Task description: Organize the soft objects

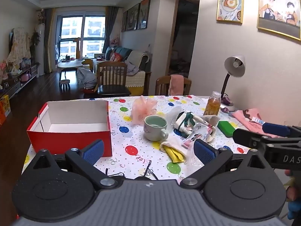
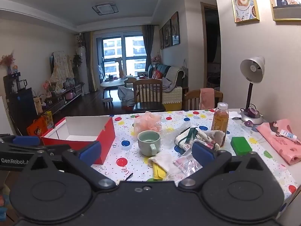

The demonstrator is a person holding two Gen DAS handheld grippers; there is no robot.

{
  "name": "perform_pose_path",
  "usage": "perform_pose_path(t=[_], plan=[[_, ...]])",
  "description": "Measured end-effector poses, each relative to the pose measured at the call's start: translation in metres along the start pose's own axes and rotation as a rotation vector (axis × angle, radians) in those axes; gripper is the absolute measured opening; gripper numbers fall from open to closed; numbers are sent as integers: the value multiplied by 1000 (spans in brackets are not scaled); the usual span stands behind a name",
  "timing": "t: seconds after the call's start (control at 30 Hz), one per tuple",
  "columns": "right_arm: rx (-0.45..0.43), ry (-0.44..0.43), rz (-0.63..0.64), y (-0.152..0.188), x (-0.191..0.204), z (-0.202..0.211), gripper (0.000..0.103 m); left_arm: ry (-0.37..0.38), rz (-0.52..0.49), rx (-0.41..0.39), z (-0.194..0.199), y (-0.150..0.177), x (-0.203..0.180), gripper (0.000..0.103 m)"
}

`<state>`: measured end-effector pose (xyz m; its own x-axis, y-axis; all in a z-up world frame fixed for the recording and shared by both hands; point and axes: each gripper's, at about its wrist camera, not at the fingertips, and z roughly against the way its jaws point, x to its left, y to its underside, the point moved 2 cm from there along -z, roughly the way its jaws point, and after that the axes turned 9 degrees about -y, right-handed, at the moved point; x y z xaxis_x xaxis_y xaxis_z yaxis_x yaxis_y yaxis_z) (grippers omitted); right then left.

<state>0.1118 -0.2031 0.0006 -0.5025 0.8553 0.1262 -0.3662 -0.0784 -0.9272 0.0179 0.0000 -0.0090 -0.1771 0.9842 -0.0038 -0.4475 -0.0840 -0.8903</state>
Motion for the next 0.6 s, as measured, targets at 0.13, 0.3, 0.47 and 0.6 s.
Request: perform_pose_path(t=[0.13,0.3,0.47,0.6], plan=[[2,1,7,-2,7,1,101,-4,-2,22,-2,0,-4,102],[-19,-5,-28,4,9,5,100,56,36,8,3,-4,5,102],[-16,-9,-33,6,11,4,100,51,29,11,5,-1,6,102],[-19,-11,-41,4,16,7,98,50,33,3,9,2,8,102]])
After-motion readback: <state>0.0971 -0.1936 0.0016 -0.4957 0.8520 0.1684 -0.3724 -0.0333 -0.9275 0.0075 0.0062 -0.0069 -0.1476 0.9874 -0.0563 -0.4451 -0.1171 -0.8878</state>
